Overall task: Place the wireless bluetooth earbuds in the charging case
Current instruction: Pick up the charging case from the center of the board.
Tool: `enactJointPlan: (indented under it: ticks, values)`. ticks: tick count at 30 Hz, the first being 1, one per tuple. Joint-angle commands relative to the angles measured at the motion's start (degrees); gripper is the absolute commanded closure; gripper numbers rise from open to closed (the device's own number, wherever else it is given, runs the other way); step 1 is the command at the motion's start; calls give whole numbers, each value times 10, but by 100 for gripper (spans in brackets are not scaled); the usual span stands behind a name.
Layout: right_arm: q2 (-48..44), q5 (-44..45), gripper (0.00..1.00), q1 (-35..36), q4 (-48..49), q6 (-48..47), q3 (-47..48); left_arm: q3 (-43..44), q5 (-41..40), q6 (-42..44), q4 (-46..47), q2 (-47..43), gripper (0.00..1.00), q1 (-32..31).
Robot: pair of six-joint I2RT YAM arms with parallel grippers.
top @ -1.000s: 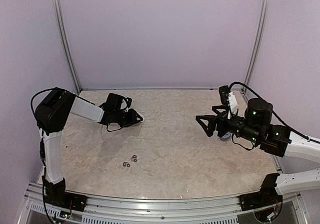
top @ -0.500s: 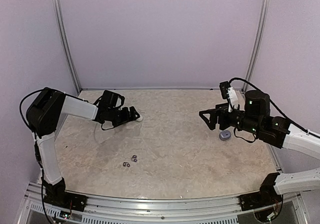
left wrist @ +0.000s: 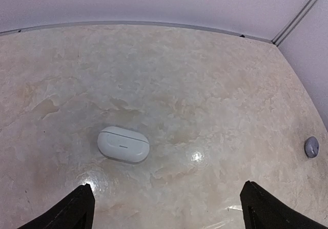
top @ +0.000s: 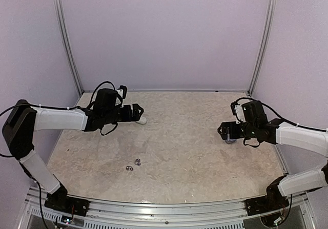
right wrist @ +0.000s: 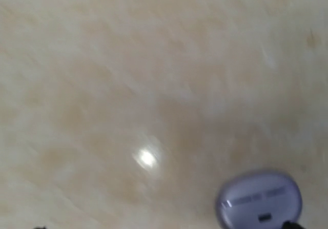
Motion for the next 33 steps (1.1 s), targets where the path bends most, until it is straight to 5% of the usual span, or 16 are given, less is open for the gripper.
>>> enactJointPlan:
  ticks: [1,20,33]
  values:
    - [40,32,1,-21,1,-14,-24,-30,-35,54,66,-54,1,-23]
    - [247,-13,1,-101,-4,-125,57,-80,169,79,194,-118,1,-25]
    - [282,-77,25,-101,-10,-147,74,-90,181,66,224,-115,1,-18]
